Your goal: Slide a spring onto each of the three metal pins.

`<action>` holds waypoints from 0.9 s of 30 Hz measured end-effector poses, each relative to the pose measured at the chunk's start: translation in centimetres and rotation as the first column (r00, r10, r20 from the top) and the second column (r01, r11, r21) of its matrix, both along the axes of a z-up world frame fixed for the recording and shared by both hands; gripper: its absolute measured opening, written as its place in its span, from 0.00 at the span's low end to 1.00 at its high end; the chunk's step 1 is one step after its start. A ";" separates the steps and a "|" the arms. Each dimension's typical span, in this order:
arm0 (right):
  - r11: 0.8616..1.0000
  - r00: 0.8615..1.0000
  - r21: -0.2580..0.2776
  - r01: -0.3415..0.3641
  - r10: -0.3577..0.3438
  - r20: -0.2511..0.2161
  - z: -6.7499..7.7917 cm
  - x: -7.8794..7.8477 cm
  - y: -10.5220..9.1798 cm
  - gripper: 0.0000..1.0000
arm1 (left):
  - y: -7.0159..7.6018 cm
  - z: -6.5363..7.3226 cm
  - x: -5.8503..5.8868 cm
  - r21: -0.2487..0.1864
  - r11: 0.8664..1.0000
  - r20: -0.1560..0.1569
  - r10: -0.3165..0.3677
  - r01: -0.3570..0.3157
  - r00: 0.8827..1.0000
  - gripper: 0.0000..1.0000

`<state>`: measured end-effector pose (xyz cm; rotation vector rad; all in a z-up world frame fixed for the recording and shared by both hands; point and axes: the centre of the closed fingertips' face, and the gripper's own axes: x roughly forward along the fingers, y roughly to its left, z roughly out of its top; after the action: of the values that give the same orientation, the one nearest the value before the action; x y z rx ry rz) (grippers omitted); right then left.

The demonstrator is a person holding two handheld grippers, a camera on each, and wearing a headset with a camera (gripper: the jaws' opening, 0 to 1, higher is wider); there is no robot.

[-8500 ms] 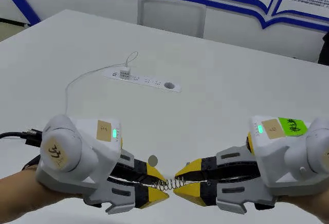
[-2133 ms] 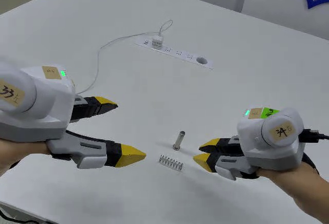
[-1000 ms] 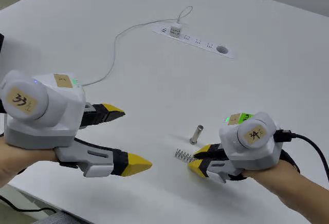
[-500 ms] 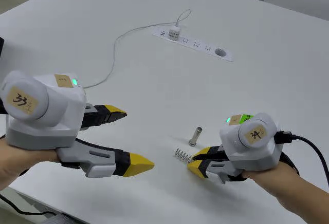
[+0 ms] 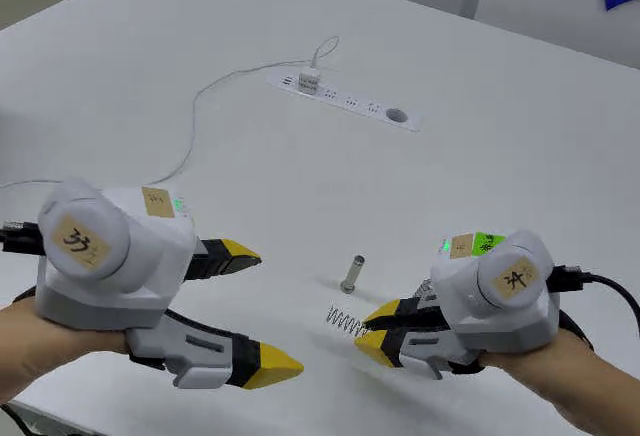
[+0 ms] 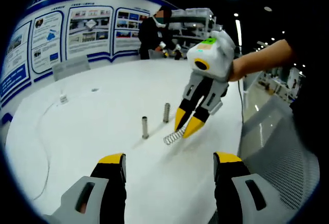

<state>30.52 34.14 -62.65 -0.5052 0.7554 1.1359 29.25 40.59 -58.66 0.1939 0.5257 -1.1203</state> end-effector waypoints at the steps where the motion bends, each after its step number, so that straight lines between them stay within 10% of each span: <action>1: 1.000 1.000 -0.009 -0.013 0.013 0.004 0.3 -0.2 -0.2 0.10 | -0.2 0.0 -0.2 0.002 1.000 0.000 -0.010 0.010 1.000 0.71; 12: 0.986 0.983 0.025 -0.168 0.166 0.073 5.4 -2.9 1.6 0.10 | -2.3 1.6 -0.8 -0.016 0.994 0.044 -0.104 0.105 0.994 0.60; 27: 0.967 0.960 -0.043 -0.251 0.254 0.116 7.0 -4.5 2.4 0.10 | -4.4 3.2 -2.5 -0.006 0.970 0.100 -0.242 0.244 0.965 0.35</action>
<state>25.98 36.51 -55.69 -0.7029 0.6138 1.3201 26.80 36.15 -55.44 0.3023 0.4101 -1.3465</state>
